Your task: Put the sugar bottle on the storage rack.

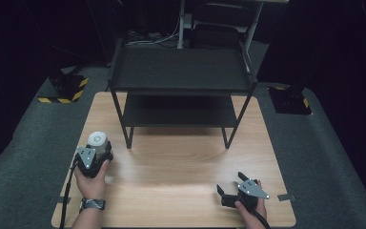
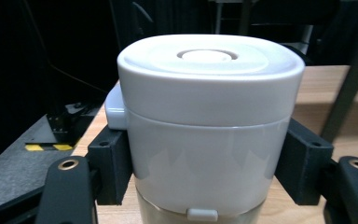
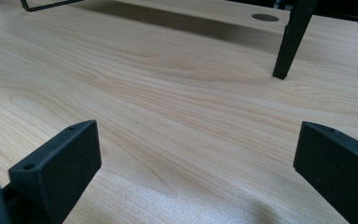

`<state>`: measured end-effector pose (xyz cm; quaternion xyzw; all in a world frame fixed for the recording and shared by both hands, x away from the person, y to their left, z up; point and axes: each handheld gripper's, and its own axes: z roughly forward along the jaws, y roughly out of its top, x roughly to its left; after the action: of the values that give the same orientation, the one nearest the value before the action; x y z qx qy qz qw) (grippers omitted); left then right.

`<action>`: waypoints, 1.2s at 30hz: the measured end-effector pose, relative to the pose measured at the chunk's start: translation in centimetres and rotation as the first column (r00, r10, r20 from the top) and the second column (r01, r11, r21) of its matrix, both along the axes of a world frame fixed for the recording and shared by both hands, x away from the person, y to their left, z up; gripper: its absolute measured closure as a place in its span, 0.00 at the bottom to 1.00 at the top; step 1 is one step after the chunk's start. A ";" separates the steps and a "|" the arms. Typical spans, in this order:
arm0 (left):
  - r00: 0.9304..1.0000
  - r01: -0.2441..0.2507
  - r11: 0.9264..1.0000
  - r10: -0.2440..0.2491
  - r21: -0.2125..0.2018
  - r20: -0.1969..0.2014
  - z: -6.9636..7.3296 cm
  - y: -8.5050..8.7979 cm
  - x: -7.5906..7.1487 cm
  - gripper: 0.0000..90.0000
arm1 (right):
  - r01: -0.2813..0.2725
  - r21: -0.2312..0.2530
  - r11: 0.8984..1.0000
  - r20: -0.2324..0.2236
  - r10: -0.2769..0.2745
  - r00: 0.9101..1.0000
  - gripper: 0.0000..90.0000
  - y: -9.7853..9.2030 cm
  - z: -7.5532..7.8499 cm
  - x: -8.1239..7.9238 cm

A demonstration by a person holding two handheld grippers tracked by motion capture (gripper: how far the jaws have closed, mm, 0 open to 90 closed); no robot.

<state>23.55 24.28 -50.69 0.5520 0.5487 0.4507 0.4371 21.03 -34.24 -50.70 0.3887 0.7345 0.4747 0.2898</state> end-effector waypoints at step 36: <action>0.965 0.255 0.964 -0.250 -0.072 0.073 3.1 -8.3 -3.4 0.34 | -0.001 0.005 1.000 0.006 0.001 1.000 0.00 -0.1 -0.1 -0.1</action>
<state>20.14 15.97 -47.54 0.5849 0.4775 0.3860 0.5301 20.97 -34.31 -50.81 0.3878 0.7326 0.4778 0.2909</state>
